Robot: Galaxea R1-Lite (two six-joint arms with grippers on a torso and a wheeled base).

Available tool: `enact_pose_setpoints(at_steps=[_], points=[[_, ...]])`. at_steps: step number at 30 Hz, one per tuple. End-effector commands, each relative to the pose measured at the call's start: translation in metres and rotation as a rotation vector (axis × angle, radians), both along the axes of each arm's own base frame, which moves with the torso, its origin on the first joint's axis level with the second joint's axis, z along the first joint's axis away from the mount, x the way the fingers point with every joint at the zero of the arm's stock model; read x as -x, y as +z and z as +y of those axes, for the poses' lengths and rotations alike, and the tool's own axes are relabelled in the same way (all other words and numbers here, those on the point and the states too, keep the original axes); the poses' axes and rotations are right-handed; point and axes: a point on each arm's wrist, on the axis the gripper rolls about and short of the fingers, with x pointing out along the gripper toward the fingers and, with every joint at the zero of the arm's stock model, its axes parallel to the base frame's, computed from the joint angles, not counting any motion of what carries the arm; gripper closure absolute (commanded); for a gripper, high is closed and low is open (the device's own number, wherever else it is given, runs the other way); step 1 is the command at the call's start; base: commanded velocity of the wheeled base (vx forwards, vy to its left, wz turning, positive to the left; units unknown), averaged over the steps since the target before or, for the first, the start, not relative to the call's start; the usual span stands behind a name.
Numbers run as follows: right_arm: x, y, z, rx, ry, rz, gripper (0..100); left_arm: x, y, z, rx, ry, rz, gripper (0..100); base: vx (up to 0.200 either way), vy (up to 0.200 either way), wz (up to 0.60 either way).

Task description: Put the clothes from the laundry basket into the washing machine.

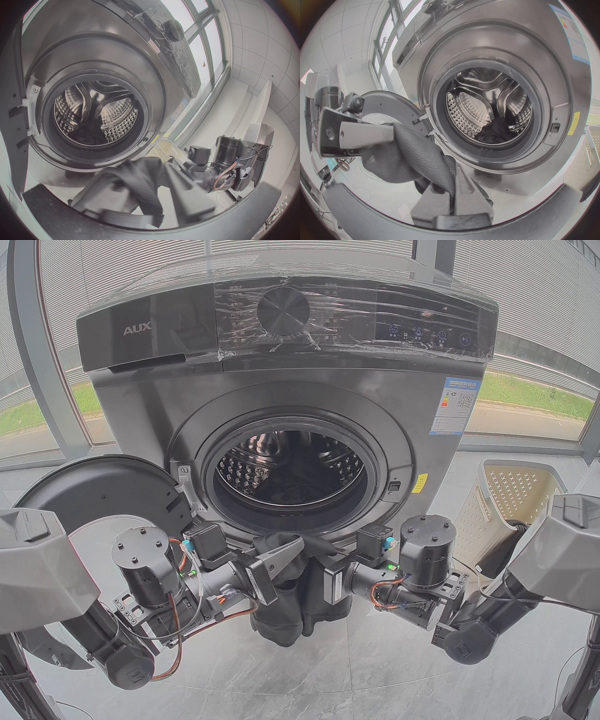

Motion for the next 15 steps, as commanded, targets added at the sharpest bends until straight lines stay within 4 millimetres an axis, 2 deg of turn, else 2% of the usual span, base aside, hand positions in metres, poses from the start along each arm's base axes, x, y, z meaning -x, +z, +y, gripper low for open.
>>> enact_pose_setpoints(at_steps=[1,7,15], points=[[0.008,0.022,-0.011,-0.033,-0.011,-0.032,100,-0.005,-0.007,0.004,-0.013,0.022,0.015,0,0.0,0.0,0.0],[0.013,0.044,-0.029,-0.057,-0.042,-0.054,100,-0.008,-0.015,0.009,-0.052,0.043,0.017,0,0.0,0.0,0.0],[0.018,0.058,-0.035,-0.083,-0.047,-0.08,100,-0.008,-0.029,0.01,-0.1,0.068,0.045,0,0.0,0.0,0.0]])
